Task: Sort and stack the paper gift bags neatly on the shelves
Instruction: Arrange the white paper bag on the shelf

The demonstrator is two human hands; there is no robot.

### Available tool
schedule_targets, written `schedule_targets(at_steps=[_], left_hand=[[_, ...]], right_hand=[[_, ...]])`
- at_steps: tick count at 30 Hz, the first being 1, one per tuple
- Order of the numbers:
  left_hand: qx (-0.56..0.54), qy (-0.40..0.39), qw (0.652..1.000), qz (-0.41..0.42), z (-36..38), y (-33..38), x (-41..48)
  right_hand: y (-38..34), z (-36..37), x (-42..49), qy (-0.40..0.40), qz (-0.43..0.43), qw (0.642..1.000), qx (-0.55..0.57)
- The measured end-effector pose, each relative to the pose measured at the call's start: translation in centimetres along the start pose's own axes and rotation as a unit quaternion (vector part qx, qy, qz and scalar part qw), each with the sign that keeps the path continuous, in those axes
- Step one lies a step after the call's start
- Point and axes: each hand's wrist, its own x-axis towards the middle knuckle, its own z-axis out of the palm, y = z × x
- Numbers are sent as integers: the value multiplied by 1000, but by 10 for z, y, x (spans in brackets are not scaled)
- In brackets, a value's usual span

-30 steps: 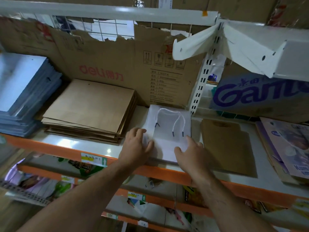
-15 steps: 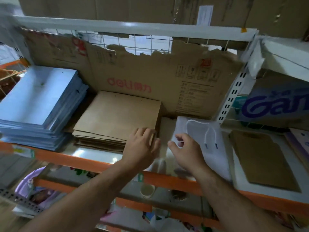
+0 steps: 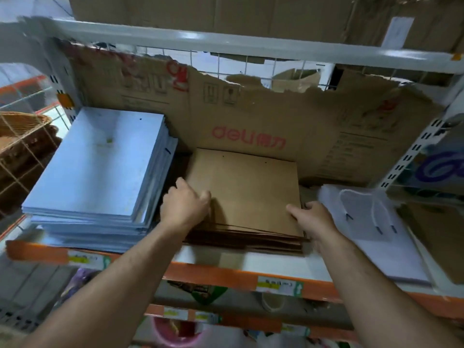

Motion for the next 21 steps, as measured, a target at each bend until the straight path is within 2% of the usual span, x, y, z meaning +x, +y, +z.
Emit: schedule_targets(at_steps=[8, 12, 16, 21], left_hand=[[118, -42, 991, 44, 1, -3, 8], [121, -42, 991, 45, 1, -4, 6], [114, -40, 992, 43, 2, -3, 2], [114, -39, 991, 49, 4, -2, -5]], right_hand=[[0, -5, 8, -46, 80, 989, 118], [-4, -10, 9, -89, 85, 980, 159], [-1, -11, 12, -170, 115, 956, 208], [1, -16, 14, -200, 108, 953, 199]])
